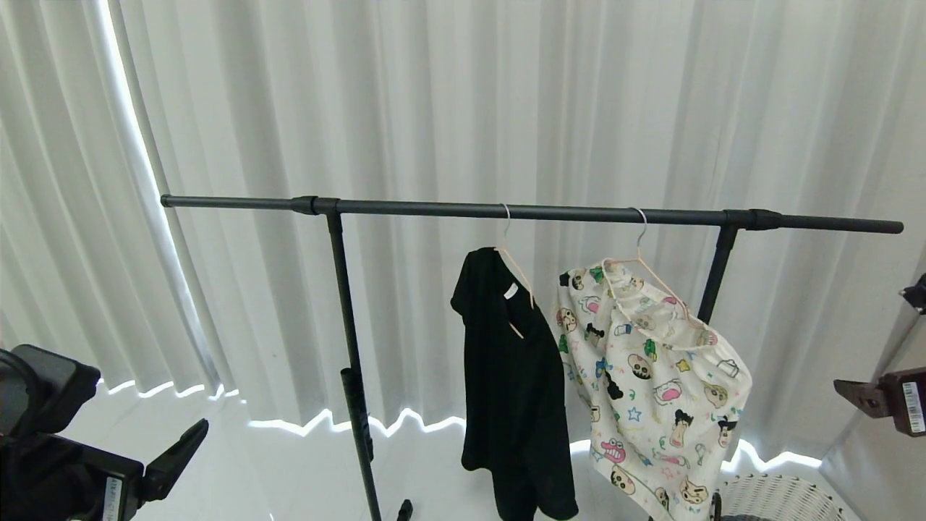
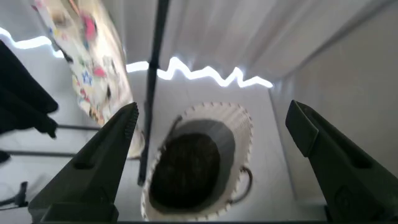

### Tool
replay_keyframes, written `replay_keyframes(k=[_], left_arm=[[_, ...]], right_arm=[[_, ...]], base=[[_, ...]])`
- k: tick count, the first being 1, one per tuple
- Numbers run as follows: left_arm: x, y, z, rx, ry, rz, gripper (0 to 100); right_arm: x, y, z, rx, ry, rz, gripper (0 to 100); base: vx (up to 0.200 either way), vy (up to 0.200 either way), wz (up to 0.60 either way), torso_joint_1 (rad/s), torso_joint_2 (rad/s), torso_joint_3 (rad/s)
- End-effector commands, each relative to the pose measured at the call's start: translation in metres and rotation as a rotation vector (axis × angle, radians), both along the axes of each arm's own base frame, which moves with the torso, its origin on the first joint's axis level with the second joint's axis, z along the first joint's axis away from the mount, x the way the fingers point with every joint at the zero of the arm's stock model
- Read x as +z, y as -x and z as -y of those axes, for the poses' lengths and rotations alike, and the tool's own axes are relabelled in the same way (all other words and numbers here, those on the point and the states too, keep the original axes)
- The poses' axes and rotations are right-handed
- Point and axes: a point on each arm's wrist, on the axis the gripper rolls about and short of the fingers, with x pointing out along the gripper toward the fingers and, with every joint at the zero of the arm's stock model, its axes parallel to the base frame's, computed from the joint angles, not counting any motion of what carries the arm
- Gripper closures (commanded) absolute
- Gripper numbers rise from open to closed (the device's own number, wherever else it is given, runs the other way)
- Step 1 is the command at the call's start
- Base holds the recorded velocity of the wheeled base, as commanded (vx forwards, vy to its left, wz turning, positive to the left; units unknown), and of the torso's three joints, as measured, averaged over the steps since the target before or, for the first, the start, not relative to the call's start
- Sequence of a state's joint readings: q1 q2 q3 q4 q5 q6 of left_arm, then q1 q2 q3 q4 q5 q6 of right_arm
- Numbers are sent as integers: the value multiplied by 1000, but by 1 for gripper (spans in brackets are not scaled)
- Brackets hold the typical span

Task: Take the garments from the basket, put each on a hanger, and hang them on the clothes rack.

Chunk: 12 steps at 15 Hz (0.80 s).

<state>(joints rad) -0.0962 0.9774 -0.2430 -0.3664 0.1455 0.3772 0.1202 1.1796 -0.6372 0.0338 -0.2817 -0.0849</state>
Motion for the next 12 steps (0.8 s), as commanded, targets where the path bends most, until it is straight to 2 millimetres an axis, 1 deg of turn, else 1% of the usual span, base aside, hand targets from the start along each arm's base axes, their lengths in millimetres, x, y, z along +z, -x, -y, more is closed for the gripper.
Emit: replay_keyframes(k=[1, 3, 5, 6, 7, 8, 9, 10, 11, 12], left_arm=[[-10, 9, -2, 9, 3, -15, 0], [-24, 25, -6, 49, 4, -24, 0], [-38, 47, -11, 108, 6, 13, 0], [-46, 63, -13, 158, 5, 51, 0], [-49, 72, -14, 190, 5, 64, 0], [-55, 84, -14, 232, 5, 72, 0], [-63, 101, -12, 274, 0, 112, 0], [-63, 114, -10, 305, -7, 175, 0], [-64, 117, -10, 337, -16, 203, 0], [-64, 119, -10, 359, -21, 219, 0]], right_arm=[[-4, 9, 5, -28, 1, -2, 0], [-7, 21, 16, -100, 5, 9, 0], [-12, 40, 27, -202, 42, 26, 0], [-16, 56, 33, -273, 60, 44, 0], [-19, 66, 35, -312, 62, 59, 0], [-26, 80, 36, -349, 64, 78, 0], [-35, 97, 35, -380, 65, 107, 0], [-49, 121, 29, -384, 66, 173, 0], [-57, 135, 26, -380, 67, 226, 0], [-62, 143, 24, -377, 69, 263, 0]], base=[[0, 0, 0, 0, 0, 0], [0, 0, 0, 0, 0, 0], [0, 0, 0, 0, 0, 0], [0, 0, 0, 0, 0, 0], [0, 0, 0, 0, 0, 0], [0, 0, 0, 0, 0, 0], [0, 0, 0, 0, 0, 0], [0, 0, 0, 0, 0, 0], [0, 0, 0, 0, 0, 0], [0, 0, 0, 0, 0, 0]])
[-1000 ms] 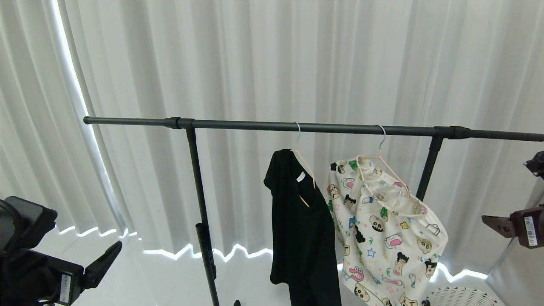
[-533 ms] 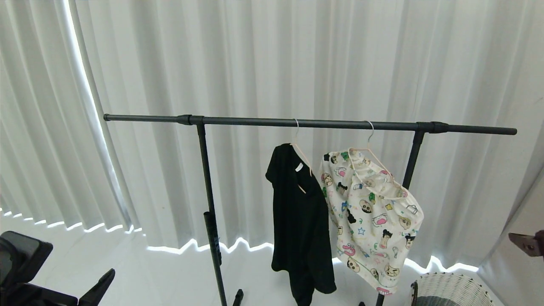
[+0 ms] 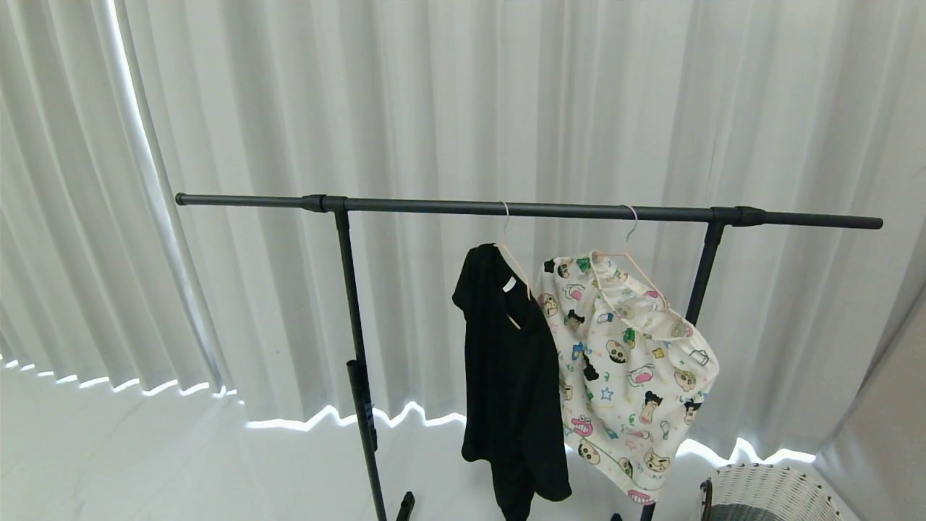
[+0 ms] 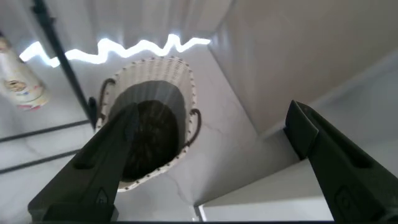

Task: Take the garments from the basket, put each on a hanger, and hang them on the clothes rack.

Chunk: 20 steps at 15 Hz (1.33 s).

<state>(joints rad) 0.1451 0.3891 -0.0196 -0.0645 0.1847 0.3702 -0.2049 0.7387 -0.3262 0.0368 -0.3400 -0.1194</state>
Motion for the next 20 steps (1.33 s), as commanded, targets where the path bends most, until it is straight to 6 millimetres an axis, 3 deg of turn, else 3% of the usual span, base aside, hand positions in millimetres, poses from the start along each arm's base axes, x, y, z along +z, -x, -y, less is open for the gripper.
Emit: replay_keyframes(k=[1, 3, 4, 5, 11, 13, 14, 16, 20], left_arm=[[-4, 24, 3, 112, -46, 185, 0], [-5, 28, 3, 189, -45, 237, 0], [-6, 29, 0, 300, -31, 250, 0], [-6, 30, 0, 354, 2, 272, 0], [-9, 29, 0, 365, 166, 346, 0], [-10, 27, 2, 247, 211, 334, 0], [-11, 25, 6, 83, 280, 324, 0], [-13, 24, 9, -38, 392, 314, 0], [-13, 27, 5, -250, 402, 291, 0]], right_arm=[[-35, 57, -12, 9, 48, 232, 0], [-65, 78, -19, 103, 73, 373, 0], [-75, 74, -17, 69, 86, 361, 0], [-69, 74, -17, 41, 109, 430, 0], [-71, 74, -17, 33, 83, 425, 0], [-71, 73, -17, 57, 75, 426, 0], [-71, 72, -20, 172, 43, 433, 0], [-72, 71, -24, 356, -12, 442, 0], [-75, 72, -28, 494, -145, 411, 0]], base=[[0, 0, 0, 0, 0, 0], [0, 0, 0, 0, 0, 0], [0, 0, 0, 0, 0, 0], [0, 0, 0, 0, 0, 0], [0, 0, 0, 0, 0, 0], [0, 0, 0, 0, 0, 0], [0, 0, 0, 0, 0, 0], [0, 0, 0, 0, 0, 0], [0, 0, 0, 0, 0, 0]])
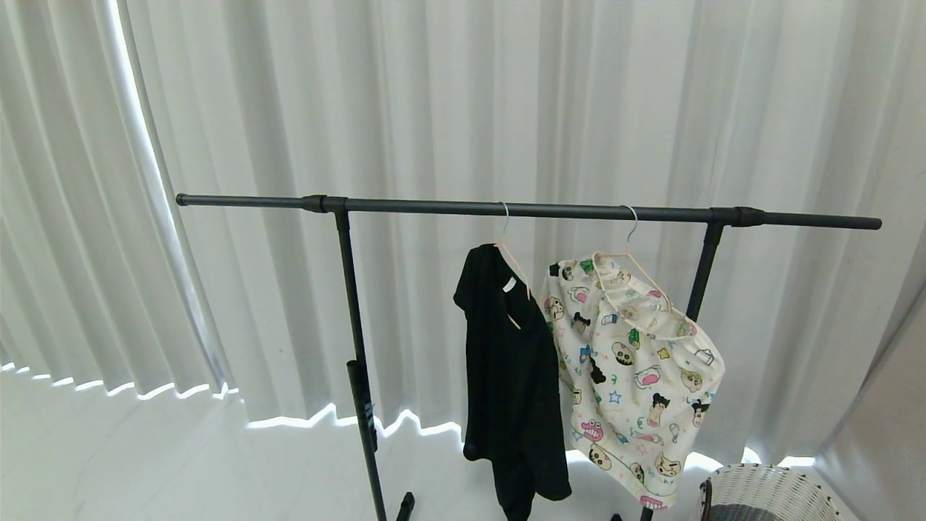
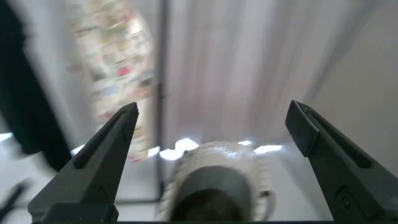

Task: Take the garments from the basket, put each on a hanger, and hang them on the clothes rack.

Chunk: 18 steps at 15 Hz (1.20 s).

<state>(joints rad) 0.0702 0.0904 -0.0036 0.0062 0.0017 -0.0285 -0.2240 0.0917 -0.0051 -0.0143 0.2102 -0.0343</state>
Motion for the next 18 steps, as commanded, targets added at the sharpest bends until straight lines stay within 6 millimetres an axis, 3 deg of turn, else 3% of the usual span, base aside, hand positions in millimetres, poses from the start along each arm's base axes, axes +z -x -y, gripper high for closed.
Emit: replay_keyframes(k=[1, 14, 16, 18], left_arm=[[-1, 2, -2, -112, -19, 28, 0], [-2, 7, -1, -75, -7, 88, 0], [-2, 7, -1, -75, -7, 88, 0], [-2, 7, -1, -75, -7, 88, 0]], right_arm=[[2, 0, 0, 18, -2, 1, 0], [2, 1, -3, 314, 204, 30, 0], [2, 1, -1, 401, 157, 7, 0], [2, 1, 0, 341, 109, 8, 0]], base=[[0, 0, 0, 0, 0, 0], [0, 0, 0, 0, 0, 0], [0, 0, 0, 0, 0, 0], [0, 0, 0, 0, 0, 0]])
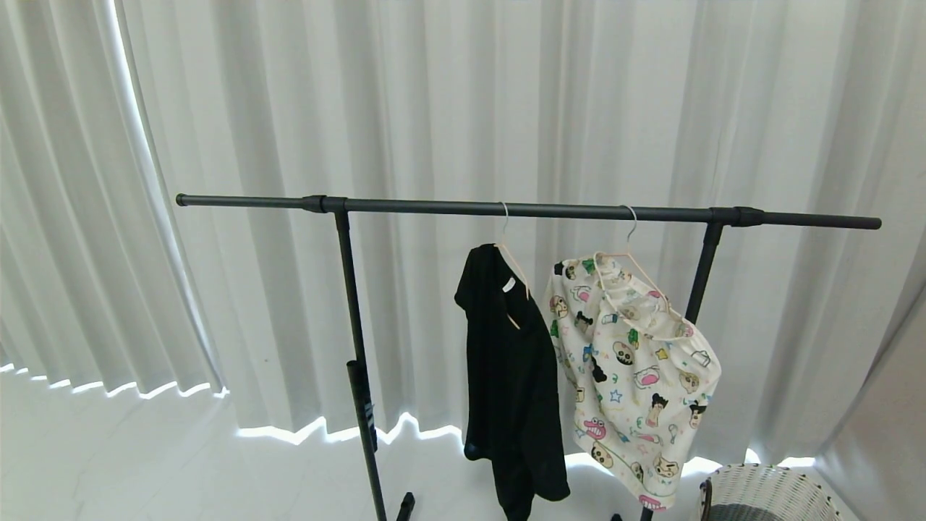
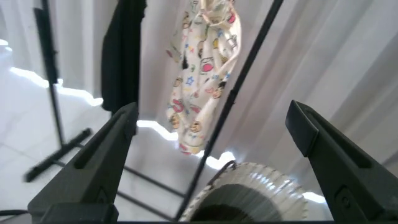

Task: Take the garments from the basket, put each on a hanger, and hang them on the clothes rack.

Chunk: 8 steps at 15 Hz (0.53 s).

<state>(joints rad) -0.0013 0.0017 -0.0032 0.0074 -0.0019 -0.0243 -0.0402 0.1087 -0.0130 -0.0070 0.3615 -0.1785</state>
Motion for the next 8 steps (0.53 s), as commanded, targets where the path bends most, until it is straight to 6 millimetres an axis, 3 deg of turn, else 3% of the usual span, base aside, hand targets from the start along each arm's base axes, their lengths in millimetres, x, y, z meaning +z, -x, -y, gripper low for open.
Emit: replay_keyframes(k=[1, 3, 8], left_arm=[[0, 0, 0, 0, 0, 1, 0], [0, 0, 0, 0, 0, 1, 0], [0, 0, 0, 0, 0, 1, 0]], right_arm=[[-1, 3, 1, -65, -66, 27, 0], [0, 2, 7, -307, -82, 33, 0], [0, 2, 12, -557, -137, 59, 0]], base=[[0, 0, 0, 0, 0, 0], [0, 0, 0, 0, 0, 0], [0, 0, 0, 0, 0, 0]])
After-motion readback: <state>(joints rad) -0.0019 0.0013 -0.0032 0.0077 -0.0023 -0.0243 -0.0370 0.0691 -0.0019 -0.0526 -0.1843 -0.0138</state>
